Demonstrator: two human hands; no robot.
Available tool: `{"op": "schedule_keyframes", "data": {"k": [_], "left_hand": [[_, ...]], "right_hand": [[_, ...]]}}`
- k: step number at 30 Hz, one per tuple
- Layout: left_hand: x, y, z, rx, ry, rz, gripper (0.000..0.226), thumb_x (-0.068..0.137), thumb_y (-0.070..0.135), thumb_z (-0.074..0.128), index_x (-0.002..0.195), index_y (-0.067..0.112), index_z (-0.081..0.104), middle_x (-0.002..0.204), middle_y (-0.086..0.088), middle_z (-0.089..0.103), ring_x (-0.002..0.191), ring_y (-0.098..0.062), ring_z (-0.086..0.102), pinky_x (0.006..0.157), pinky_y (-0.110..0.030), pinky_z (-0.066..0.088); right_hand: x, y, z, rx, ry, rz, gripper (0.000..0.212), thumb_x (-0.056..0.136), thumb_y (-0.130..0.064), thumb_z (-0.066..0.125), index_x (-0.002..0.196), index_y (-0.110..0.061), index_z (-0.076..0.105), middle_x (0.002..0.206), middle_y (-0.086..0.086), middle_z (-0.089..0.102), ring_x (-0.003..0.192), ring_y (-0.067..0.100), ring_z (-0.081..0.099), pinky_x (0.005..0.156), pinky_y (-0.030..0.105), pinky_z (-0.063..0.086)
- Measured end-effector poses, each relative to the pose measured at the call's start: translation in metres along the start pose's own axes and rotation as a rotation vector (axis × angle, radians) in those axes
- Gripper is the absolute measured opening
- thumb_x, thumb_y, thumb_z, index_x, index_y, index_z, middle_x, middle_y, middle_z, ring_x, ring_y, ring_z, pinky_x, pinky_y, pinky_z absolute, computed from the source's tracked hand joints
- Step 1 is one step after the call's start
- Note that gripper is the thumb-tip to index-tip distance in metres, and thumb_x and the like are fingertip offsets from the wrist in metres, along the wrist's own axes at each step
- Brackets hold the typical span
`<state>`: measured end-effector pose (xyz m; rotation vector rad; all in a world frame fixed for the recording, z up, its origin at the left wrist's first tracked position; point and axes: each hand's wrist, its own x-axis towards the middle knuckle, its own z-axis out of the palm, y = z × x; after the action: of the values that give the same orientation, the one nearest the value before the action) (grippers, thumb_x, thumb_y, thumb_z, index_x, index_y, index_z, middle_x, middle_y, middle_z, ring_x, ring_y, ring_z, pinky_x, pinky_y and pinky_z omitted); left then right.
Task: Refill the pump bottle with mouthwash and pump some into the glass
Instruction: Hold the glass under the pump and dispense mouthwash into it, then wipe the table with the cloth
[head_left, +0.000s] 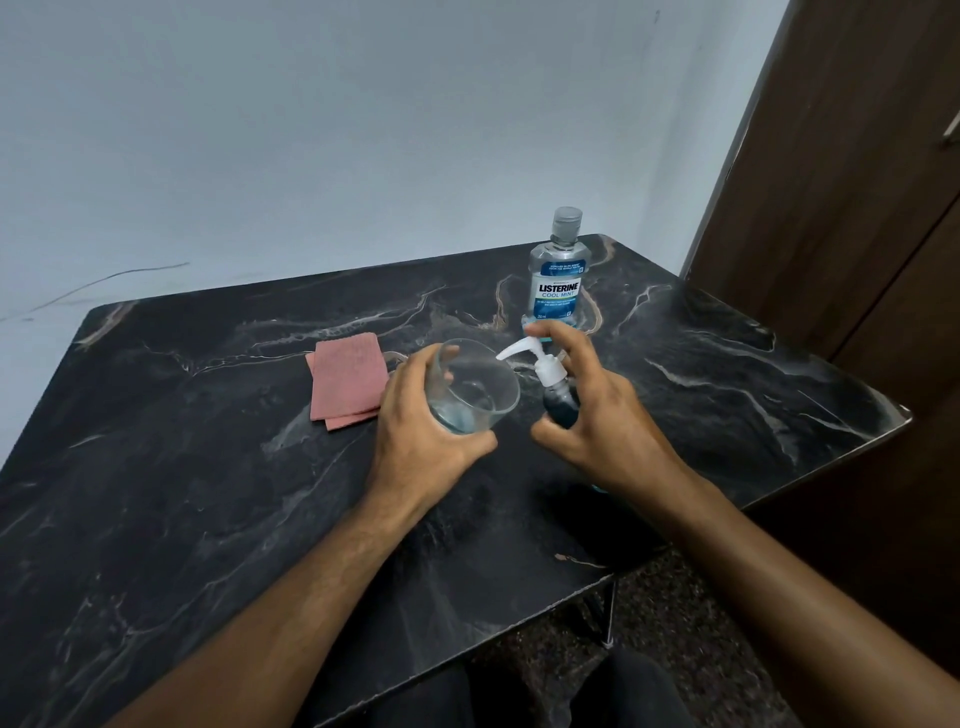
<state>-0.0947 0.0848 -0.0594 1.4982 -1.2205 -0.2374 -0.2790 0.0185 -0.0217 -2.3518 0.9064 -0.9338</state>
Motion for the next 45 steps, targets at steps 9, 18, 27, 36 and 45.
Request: {"op": "schedule_keyframes", "data": {"k": [9,18,27,36,45], "left_hand": [[0.018,-0.001,-0.009,-0.155,0.057,-0.157,0.086,0.048,0.036,0.095,0.125,0.034,0.056,0.107,0.012,0.070,0.101,0.001,0.067,0.085,-0.016,0.051],[0.074,-0.013,0.005,-0.108,0.047,-0.275,0.084,0.055,0.027,0.099,0.124,0.032,0.051,0.105,0.018,0.064,0.101,-0.008,0.066,0.082,-0.024,0.053],[0.121,-0.029,0.012,-0.155,0.115,-0.460,0.087,0.056,0.018,0.098,0.129,0.028,0.052,0.118,0.002,0.066,0.110,-0.021,0.064,0.090,-0.034,0.056],[0.120,-0.034,0.018,-0.236,0.065,-0.488,0.088,0.058,0.009,0.096,0.132,0.027,0.050,0.123,0.000,0.065,0.112,-0.020,0.063,0.084,-0.031,0.056],[0.117,-0.035,0.008,-0.201,-0.052,-0.499,0.111,0.062,0.006,0.096,0.152,0.023,0.032,0.138,0.000,0.054,0.124,-0.019,0.054,0.098,-0.029,0.047]], "right_hand": [[0.019,-0.001,-0.008,0.164,0.081,0.085,0.093,0.082,-0.007,0.069,0.150,-0.042,0.017,0.110,0.005,0.067,0.084,0.017,0.068,0.083,0.036,0.058],[0.069,0.006,0.006,0.228,0.138,0.142,0.069,0.091,-0.007,0.070,0.147,-0.015,0.031,0.106,-0.022,0.049,0.095,-0.021,0.053,0.090,0.011,0.047],[0.131,0.016,0.039,0.258,0.319,0.204,0.072,0.088,-0.006,0.075,0.146,-0.022,0.037,0.123,0.001,0.058,0.109,0.012,0.058,0.091,0.027,0.050],[0.157,0.028,0.064,0.154,0.264,0.196,0.071,0.088,-0.003,0.073,0.145,-0.020,0.036,0.127,0.006,0.055,0.110,0.016,0.056,0.091,0.026,0.049],[0.152,0.030,0.073,0.163,0.218,0.268,0.099,0.080,-0.005,0.082,0.157,-0.022,0.021,0.145,0.009,0.048,0.131,0.022,0.051,0.109,0.043,0.047]]}}
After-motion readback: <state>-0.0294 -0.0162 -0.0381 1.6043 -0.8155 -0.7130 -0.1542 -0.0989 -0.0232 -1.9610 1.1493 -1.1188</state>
